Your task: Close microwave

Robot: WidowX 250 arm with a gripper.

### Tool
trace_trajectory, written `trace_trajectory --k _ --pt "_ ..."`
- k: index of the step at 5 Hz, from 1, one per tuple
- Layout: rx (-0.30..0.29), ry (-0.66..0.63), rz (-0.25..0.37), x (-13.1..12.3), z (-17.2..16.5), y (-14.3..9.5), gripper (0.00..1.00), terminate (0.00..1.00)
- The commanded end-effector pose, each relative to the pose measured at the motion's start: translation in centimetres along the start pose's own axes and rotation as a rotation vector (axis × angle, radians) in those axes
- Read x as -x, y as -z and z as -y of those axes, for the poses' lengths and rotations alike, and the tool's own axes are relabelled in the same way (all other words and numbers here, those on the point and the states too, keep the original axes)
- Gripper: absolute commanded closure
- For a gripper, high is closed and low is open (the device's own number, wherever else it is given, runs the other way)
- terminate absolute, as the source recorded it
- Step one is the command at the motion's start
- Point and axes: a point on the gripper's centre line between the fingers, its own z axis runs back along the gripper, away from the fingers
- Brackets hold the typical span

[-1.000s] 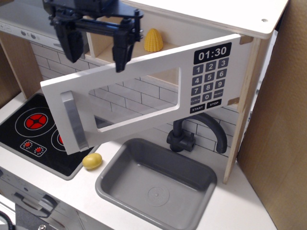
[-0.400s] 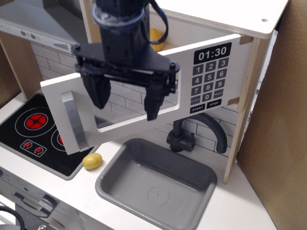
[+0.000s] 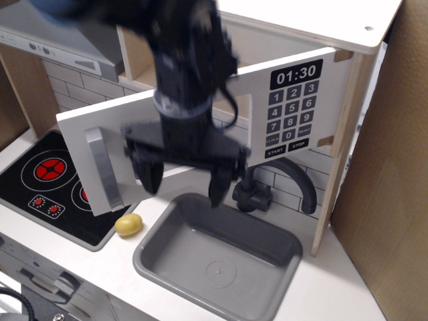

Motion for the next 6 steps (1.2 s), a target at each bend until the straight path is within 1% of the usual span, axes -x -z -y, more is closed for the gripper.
trace_trajectory --k 1,2,3,4,5,6 --pt "0.021 -0.014 0.103 -0.9 -0.3 1.1 0.00 0.00" --pt "0.031 -0.056 0.111 -2.8 -1.4 1.1 0.00 0.00" --pt "0.019 -0.097 0.209 -5.6 -3.2 0.7 0.00 0.00" --pt "0.024 -0.087 0.267 -7.5 -4.6 0.1 0.00 0.00" --pt "0.021 -0.099 0.305 -9.0 -5.4 0.2 0.00 0.00" --pt "0.030 -0.089 0.332 -9.9 -5.7 0.6 0.00 0.00"
